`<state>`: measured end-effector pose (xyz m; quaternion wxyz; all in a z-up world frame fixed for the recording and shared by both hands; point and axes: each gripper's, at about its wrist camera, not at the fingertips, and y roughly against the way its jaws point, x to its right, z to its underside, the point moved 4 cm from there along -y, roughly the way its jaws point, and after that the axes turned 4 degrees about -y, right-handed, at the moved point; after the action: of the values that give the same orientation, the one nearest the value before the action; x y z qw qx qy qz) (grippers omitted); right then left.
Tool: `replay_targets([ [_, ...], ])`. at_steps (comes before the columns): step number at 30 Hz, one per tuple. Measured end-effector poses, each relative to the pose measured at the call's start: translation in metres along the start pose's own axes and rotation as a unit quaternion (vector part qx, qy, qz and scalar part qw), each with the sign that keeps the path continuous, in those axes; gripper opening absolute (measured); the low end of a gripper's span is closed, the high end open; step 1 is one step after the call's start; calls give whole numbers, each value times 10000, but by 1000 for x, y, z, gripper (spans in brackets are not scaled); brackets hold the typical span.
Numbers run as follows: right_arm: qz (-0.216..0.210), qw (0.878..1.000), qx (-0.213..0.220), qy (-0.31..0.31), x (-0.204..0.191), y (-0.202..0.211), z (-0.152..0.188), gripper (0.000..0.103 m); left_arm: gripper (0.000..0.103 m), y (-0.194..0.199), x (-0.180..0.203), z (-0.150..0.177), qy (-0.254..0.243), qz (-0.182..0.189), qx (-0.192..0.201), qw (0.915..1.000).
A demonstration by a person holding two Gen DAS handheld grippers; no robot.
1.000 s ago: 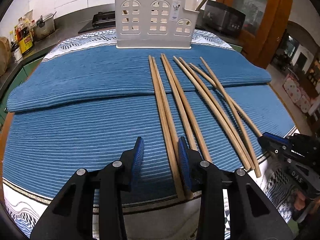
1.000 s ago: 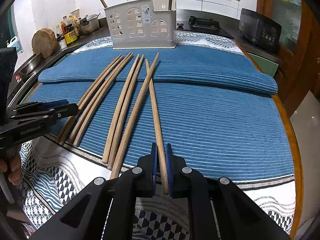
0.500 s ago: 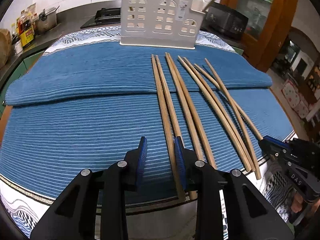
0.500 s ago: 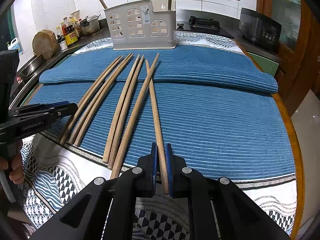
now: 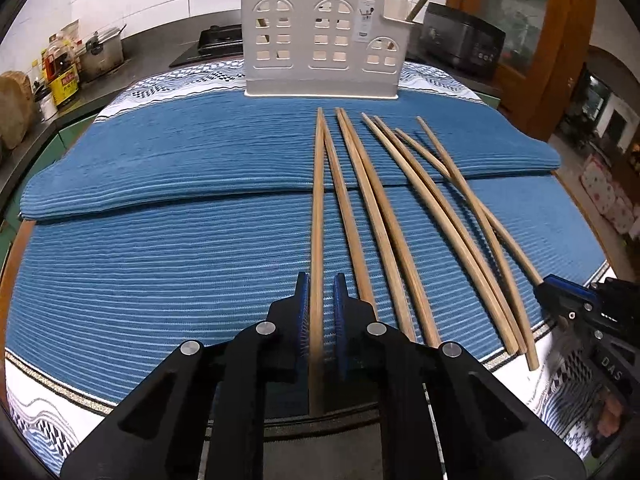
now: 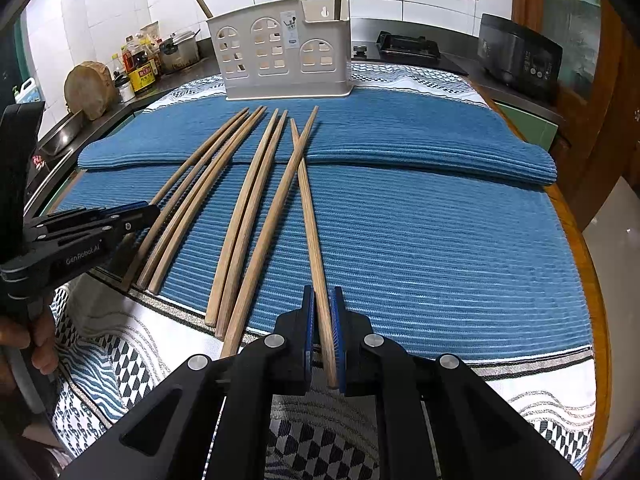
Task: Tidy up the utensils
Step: 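Close the left tool on a chopstick while the right tool grasps another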
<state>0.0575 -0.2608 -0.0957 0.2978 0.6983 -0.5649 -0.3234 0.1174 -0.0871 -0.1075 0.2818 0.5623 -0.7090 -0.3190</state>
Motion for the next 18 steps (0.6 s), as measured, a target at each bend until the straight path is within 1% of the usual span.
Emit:
replay_targets([
  [3, -11, 10000, 9, -28, 0, 1, 0, 8, 11, 1, -1, 2, 24, 79, 11, 10000],
  [4, -4, 10000, 21, -26, 0, 2, 0, 8, 8, 1, -2, 2, 46, 62, 8, 10000],
  [7, 9, 10000, 85, -21, -1, 6, 0, 8, 5, 3, -5, 2, 114, 127, 0, 9999],
  [11, 72, 9997, 232, 74, -5, 17, -2, 7, 5, 7, -10, 4, 187, 252, 11, 9995],
  [13, 81, 9994, 313, 114, -7, 22, -5, 7, 6, 5, -9, 6, 203, 428, -54, 9989],
  [16, 98, 9990, 413, 165, -9, 29, -8, 7, 6, 5, -8, 7, 199, 388, -48, 9990],
  [18, 108, 9988, 435, 200, -11, 32, -9, 7, 9, 4, -8, 7, 220, 353, -59, 9991],
])
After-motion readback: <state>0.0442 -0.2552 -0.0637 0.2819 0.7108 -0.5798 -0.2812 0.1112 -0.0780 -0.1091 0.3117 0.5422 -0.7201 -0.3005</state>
